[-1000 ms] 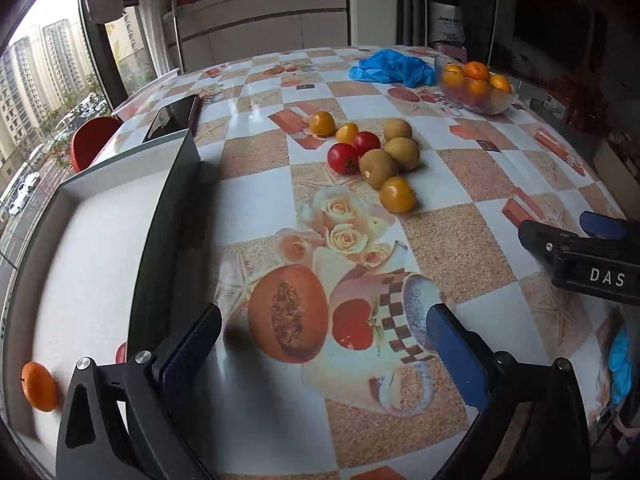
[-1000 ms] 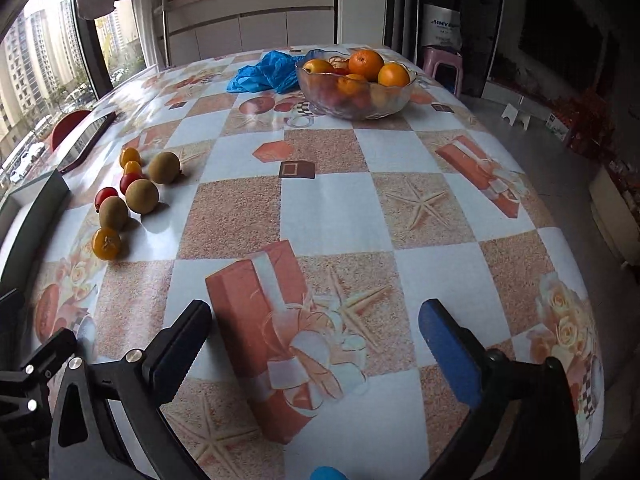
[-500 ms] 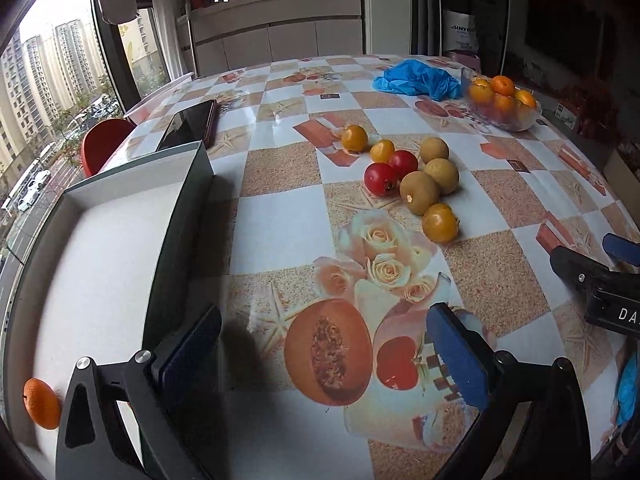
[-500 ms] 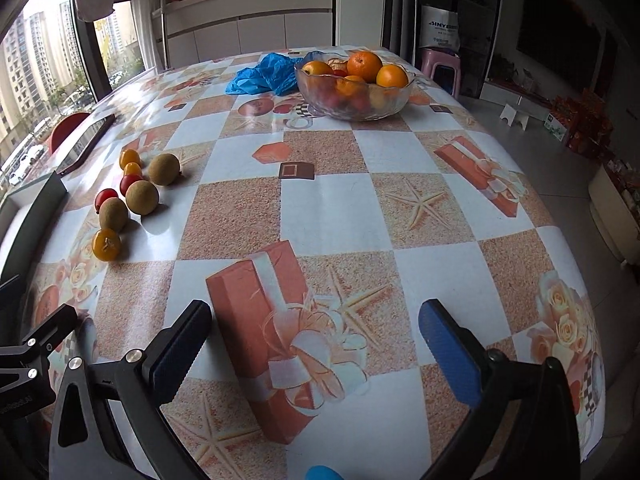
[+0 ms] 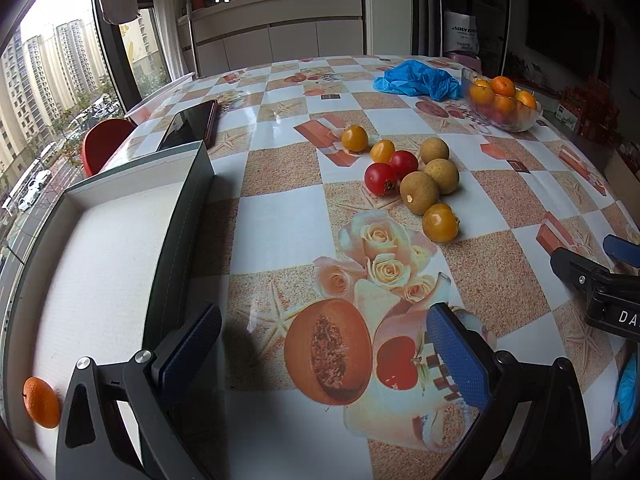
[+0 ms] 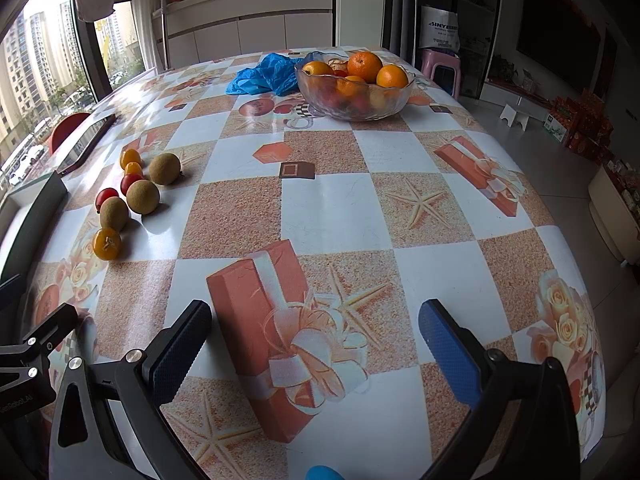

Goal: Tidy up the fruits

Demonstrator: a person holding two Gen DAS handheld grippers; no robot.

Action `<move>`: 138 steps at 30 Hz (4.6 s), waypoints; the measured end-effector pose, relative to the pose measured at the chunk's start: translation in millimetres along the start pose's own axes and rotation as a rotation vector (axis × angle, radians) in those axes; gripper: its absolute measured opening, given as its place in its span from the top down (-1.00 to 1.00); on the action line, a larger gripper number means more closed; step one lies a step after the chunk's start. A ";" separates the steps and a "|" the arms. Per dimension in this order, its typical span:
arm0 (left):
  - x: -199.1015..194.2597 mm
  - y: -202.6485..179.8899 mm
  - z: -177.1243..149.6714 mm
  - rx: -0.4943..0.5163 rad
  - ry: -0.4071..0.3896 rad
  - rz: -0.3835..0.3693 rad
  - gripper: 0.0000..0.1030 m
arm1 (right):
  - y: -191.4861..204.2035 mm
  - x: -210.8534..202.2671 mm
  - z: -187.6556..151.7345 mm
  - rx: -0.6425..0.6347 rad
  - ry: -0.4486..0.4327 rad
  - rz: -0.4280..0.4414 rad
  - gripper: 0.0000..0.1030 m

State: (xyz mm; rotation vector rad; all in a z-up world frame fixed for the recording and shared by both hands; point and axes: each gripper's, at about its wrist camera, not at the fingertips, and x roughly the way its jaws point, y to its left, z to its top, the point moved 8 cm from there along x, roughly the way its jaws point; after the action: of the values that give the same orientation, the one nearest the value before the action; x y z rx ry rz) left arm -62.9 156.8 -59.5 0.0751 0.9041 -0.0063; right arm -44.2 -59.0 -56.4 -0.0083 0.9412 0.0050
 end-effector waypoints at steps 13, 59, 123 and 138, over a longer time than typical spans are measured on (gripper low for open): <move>-0.1 0.0 0.1 0.000 0.000 0.000 -1.00 | -0.2 0.1 -0.1 -0.001 -0.001 0.000 -1.00; -0.6 -0.3 -0.5 -0.001 0.008 0.001 -1.00 | 122.1 9.0 30.3 -0.179 0.084 0.341 0.53; -76.4 99.9 3.9 -0.223 -0.029 -0.028 0.55 | 169.8 -58.6 -19.1 -0.281 0.062 0.448 0.52; -60.4 167.4 -36.2 -0.331 0.010 0.058 0.55 | 294.0 -66.0 -9.9 -0.432 0.083 0.562 0.52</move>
State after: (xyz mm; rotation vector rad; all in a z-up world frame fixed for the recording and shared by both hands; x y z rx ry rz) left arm -122.4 324.6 -23.9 -0.2069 0.9022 0.1976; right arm -93.4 234.9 -10.3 -0.1437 0.9845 0.7316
